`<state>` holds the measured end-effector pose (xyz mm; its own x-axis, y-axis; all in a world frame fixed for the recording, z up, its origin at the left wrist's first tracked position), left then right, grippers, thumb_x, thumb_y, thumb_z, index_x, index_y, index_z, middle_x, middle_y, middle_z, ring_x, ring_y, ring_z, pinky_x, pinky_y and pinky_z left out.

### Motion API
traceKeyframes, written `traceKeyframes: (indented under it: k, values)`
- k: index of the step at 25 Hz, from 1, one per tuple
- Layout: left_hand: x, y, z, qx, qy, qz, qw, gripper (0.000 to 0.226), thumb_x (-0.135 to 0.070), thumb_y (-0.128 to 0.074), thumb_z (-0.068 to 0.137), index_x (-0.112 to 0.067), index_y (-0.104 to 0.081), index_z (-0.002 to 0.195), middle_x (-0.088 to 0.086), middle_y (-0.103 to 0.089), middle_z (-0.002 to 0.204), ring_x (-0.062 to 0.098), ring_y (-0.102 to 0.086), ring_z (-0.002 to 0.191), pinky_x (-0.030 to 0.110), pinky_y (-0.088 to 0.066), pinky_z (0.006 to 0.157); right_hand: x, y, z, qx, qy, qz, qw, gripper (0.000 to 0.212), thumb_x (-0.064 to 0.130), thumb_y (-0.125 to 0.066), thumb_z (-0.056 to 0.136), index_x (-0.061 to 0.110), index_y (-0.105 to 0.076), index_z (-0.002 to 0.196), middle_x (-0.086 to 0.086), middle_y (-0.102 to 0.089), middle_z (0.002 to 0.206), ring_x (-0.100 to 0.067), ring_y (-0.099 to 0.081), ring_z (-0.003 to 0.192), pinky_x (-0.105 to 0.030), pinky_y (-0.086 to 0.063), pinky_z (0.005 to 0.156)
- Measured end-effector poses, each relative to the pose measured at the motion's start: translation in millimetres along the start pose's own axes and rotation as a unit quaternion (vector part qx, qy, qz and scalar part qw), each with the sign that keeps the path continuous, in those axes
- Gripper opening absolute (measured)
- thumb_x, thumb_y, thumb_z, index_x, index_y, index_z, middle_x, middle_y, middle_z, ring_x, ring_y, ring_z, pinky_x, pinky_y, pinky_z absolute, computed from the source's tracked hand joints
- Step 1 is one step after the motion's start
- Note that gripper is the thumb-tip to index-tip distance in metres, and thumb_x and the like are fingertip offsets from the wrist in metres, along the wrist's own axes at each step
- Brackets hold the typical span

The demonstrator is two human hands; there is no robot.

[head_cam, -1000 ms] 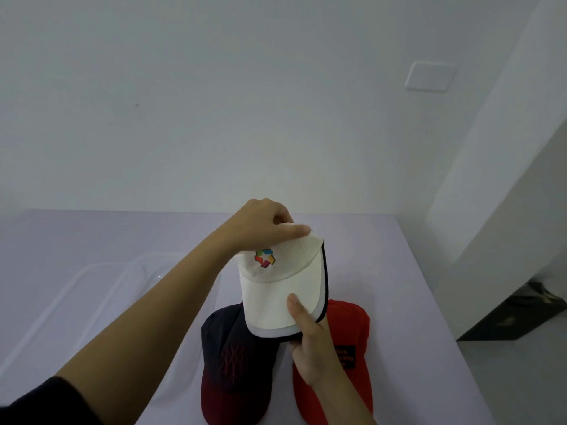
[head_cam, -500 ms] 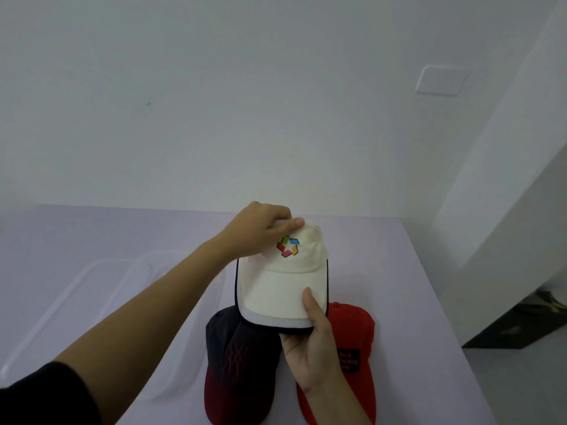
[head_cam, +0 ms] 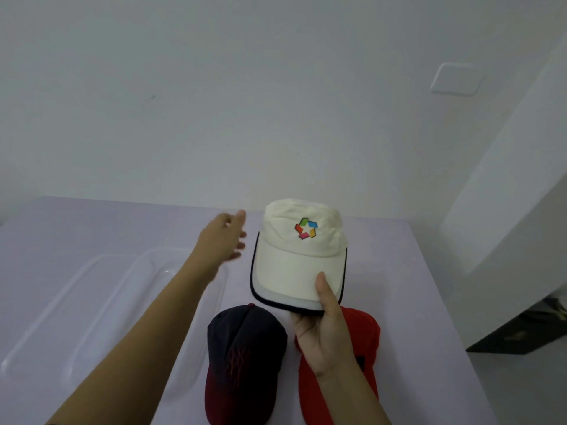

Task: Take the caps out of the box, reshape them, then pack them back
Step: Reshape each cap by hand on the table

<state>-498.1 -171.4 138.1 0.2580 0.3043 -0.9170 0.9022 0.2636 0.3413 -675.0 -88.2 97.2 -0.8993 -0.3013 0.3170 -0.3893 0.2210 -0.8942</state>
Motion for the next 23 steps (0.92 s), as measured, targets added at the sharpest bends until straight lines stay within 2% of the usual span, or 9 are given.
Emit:
traceKeyframes:
  k: [2,4,6,8,11,14,18,20,23]
  values:
    - [25.3,-25.2,-19.0,0.139,0.097,-0.057,0.984,0.048,-0.050,-0.045,0.093,-0.008,-0.056,0.114,0.009,-0.066,0.108,0.021,-0.065,0.093,0.030,-0.055,0.071,2.7,-4.2,13.9,0.011,0.015,-0.026,0.999,0.036,0.016,-0.056,0.082,0.014,-0.060,0.117,-0.010,-0.071,0.111,-0.021,-0.070,0.098,-0.031,-0.060,0.071]
    - [37.3,-46.3,-36.0,0.228,0.157,-0.232,0.932,0.041,-0.039,-0.056,0.090,-0.005,-0.061,0.113,0.012,-0.070,0.111,0.024,-0.066,0.102,0.034,-0.059,0.079,2.1,-8.3,29.2,0.032,0.021,-0.067,0.997,0.037,0.017,-0.054,0.086,0.016,-0.056,0.123,-0.010,-0.068,0.119,-0.022,-0.067,0.106,-0.030,-0.059,0.075]
    - [44.9,-53.6,-35.9,0.233,0.179,-0.380,0.877,0.042,-0.023,-0.065,0.082,-0.001,-0.059,0.117,0.016,-0.068,0.117,0.027,-0.064,0.107,0.034,-0.058,0.082,0.3,-10.7,45.5,0.052,0.020,-0.102,0.993,0.036,0.016,-0.050,0.091,0.016,-0.054,0.126,-0.010,-0.066,0.122,-0.023,-0.065,0.110,-0.030,-0.058,0.078]
    - [52.6,-53.3,-22.4,0.211,0.187,-0.435,0.855,0.047,-0.016,-0.066,0.076,0.002,-0.057,0.118,0.018,-0.066,0.117,0.027,-0.064,0.106,0.034,-0.057,0.083,-1.8,-10.3,64.7,0.060,0.013,-0.126,0.990,0.039,0.016,-0.050,0.092,0.016,-0.049,0.132,-0.011,-0.063,0.126,-0.023,-0.064,0.111,-0.029,-0.057,0.078]
    - [72.3,-49.8,7.1,0.157,0.240,-0.446,0.848,0.032,-0.009,-0.066,0.081,0.003,-0.059,0.109,0.017,-0.067,0.108,0.026,-0.065,0.100,0.034,-0.058,0.077,-12.0,3.9,99.1,0.003,-0.039,-0.155,0.987,0.049,0.016,-0.057,0.090,0.015,-0.044,0.137,-0.013,-0.061,0.127,-0.026,-0.065,0.107,-0.031,-0.059,0.072]
    - [96.6,-55.9,35.0,0.127,0.300,-0.441,0.836,0.021,-0.003,-0.063,0.086,0.005,-0.058,0.105,0.018,-0.066,0.099,0.025,-0.066,0.091,0.031,-0.061,0.062,-26.1,26.5,131.7,-0.087,-0.078,-0.125,0.985,0.051,0.006,-0.061,0.087,0.008,-0.044,0.136,-0.019,-0.058,0.127,-0.029,-0.062,0.103,-0.037,-0.061,0.067]
    - [122.4,-73.2,71.7,0.109,0.342,-0.416,0.836,0.017,0.000,-0.061,0.087,0.005,-0.056,0.102,0.018,-0.063,0.097,0.026,-0.064,0.088,0.032,-0.061,0.059,-40.5,53.7,169.0,-0.178,-0.071,-0.062,0.980,0.048,-0.007,-0.048,0.089,0.004,-0.042,0.135,-0.020,-0.057,0.115,-0.035,-0.058,0.098,-0.046,-0.052,0.084]
    - [133.5,-79.8,87.1,0.099,0.363,-0.391,0.840,0.012,0.001,-0.060,0.087,0.005,-0.056,0.098,0.018,-0.063,0.095,0.025,-0.063,0.085,0.034,-0.059,0.060,-48.0,66.8,183.5,-0.214,-0.070,-0.036,0.974,0.047,-0.008,-0.043,0.091,0.005,-0.041,0.136,-0.020,-0.055,0.113,-0.039,-0.055,0.108,-0.049,-0.047,0.093]
    - [151.0,-88.7,98.6,0.093,0.393,-0.351,0.845,0.013,0.003,-0.059,0.087,0.004,-0.055,0.100,0.017,-0.062,0.093,0.025,-0.062,0.084,0.034,-0.059,0.057,-56.7,88.6,198.4,-0.268,-0.082,-0.034,0.959,0.047,-0.010,-0.041,0.091,0.004,-0.041,0.136,-0.021,-0.051,0.121,-0.043,-0.048,0.122,-0.053,-0.044,0.097]
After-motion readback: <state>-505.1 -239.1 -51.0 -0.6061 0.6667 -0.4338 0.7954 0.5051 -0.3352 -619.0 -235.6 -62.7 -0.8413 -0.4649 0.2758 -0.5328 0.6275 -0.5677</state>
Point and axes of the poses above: each hand's wrist, its own z-axis towards the middle knuckle, its own y-axis out of the back of the hand, x = y × z, the point moved 5 cm from there along z, towards the middle knuckle
